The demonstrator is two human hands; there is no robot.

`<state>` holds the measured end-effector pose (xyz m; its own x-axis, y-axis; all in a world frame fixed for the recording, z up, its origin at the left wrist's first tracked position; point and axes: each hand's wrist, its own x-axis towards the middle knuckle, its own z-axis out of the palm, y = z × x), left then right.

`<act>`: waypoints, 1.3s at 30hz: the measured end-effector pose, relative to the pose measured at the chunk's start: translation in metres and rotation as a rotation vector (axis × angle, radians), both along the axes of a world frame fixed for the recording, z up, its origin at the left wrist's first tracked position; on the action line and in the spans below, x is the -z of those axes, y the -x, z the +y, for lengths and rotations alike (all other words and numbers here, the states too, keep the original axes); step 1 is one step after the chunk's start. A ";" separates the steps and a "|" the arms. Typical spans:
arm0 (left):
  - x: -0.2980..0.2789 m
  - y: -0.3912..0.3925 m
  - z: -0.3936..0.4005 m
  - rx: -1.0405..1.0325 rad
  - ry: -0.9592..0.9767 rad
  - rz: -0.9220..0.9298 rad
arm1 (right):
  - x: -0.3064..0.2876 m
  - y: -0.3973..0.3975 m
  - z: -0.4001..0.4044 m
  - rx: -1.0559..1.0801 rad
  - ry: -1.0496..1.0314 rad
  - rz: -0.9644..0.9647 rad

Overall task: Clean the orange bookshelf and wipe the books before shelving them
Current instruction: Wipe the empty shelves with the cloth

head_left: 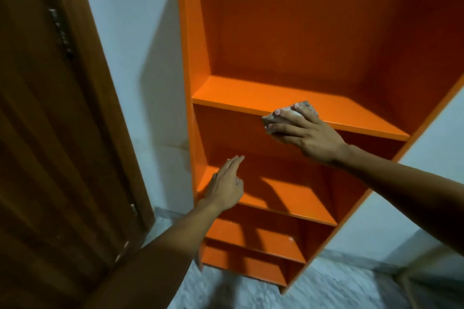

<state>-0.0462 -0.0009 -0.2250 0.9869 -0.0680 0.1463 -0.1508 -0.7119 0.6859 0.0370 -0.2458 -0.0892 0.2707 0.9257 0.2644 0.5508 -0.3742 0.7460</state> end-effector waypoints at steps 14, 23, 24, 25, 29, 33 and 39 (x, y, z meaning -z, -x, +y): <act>0.051 -0.021 -0.116 0.221 -0.138 0.147 | 0.080 0.056 -0.158 0.224 -0.577 0.218; 0.110 -0.031 -0.109 0.083 -0.402 0.195 | 0.206 0.050 -0.100 0.664 -1.242 0.869; 0.119 -0.032 -0.105 0.054 -0.450 0.204 | 0.216 0.042 -0.095 0.753 -1.343 0.897; 0.126 -0.033 -0.100 0.018 -0.489 0.208 | 0.228 0.035 -0.091 0.838 -1.402 0.929; 0.158 -0.043 -0.074 -0.035 -0.591 0.183 | 0.274 0.010 -0.073 1.080 -1.306 0.943; 0.176 -0.045 -0.049 -0.057 -0.628 0.109 | 0.293 0.004 -0.049 1.202 -0.998 0.828; 0.178 -0.044 -0.044 -0.014 -0.585 0.147 | 0.315 0.030 -0.014 0.794 -0.713 0.813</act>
